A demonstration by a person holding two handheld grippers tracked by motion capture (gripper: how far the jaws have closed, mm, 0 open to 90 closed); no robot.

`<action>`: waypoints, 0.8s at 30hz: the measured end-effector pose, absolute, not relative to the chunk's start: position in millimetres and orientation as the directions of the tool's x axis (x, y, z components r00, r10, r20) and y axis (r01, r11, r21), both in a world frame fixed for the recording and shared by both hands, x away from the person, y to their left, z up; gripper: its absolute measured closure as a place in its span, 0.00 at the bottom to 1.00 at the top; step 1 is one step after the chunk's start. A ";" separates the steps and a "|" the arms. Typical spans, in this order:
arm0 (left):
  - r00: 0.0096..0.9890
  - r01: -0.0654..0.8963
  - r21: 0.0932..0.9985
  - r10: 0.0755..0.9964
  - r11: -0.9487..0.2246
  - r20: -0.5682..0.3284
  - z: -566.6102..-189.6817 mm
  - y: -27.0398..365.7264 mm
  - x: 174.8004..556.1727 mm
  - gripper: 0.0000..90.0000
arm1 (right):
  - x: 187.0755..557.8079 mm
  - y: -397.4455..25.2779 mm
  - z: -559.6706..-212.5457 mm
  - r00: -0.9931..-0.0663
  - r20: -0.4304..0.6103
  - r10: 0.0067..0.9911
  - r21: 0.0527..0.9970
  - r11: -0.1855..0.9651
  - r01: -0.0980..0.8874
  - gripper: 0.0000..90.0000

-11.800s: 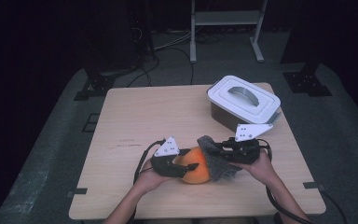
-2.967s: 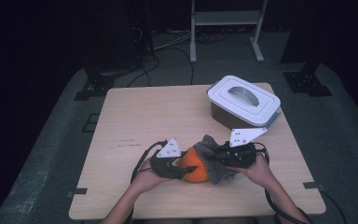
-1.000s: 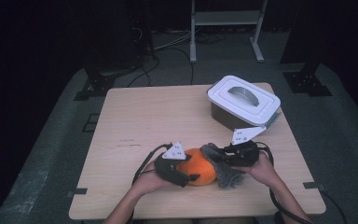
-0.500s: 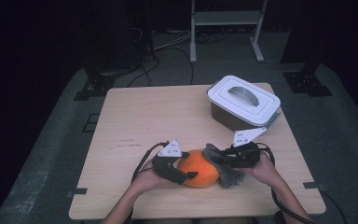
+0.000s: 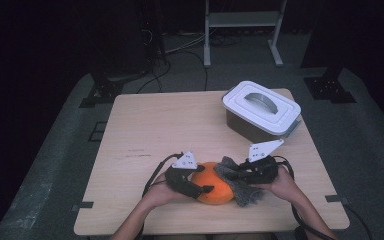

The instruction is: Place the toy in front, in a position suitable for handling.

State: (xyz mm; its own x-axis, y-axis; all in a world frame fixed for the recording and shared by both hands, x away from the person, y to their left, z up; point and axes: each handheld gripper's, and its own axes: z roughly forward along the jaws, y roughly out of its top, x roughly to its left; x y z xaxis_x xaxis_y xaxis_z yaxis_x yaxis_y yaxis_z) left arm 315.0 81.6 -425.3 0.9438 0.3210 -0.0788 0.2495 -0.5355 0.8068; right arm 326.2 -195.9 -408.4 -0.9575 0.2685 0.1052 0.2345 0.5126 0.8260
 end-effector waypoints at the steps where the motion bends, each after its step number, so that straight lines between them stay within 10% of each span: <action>1: 0.945 0.242 0.805 0.320 -0.542 -0.069 -425.5 80.5 313.7 0.27 | 326.0 -199.9 -409.1 -0.954 0.110 0.277 0.822 0.515 0.244 0.84; 24: 0.945 0.244 0.802 0.319 -0.545 -0.071 -425.4 84.7 314.0 0.25 | 292.5 -338.0 -377.8 -0.826 0.067 0.559 0.764 0.504 0.403 0.84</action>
